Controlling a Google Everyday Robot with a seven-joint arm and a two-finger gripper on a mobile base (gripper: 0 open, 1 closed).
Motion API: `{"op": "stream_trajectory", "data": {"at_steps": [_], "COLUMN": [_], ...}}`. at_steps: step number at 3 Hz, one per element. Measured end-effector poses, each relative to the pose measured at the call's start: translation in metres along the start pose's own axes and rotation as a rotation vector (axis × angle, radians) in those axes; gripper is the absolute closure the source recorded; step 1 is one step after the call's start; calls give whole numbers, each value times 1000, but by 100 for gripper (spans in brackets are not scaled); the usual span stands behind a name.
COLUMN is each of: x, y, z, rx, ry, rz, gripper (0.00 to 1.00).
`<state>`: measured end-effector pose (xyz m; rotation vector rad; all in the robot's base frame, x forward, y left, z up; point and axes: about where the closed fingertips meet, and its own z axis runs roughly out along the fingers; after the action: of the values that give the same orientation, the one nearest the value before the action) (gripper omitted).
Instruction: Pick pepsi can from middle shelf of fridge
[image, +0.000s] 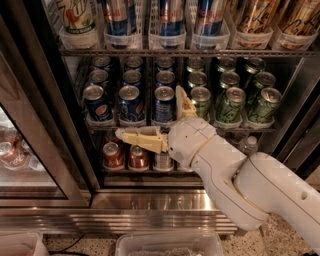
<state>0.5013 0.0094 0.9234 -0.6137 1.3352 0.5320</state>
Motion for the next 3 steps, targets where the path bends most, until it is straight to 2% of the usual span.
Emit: {"op": "stream_trajectory", "data": {"at_steps": [1, 2, 3], "x": [0, -1, -20], "y": [-4, 14, 63], "z": [0, -6, 0], "rx": [23, 50, 28], "ry": [-12, -43, -128], "rz": [35, 51, 81], "gripper": [0, 0, 0]}}
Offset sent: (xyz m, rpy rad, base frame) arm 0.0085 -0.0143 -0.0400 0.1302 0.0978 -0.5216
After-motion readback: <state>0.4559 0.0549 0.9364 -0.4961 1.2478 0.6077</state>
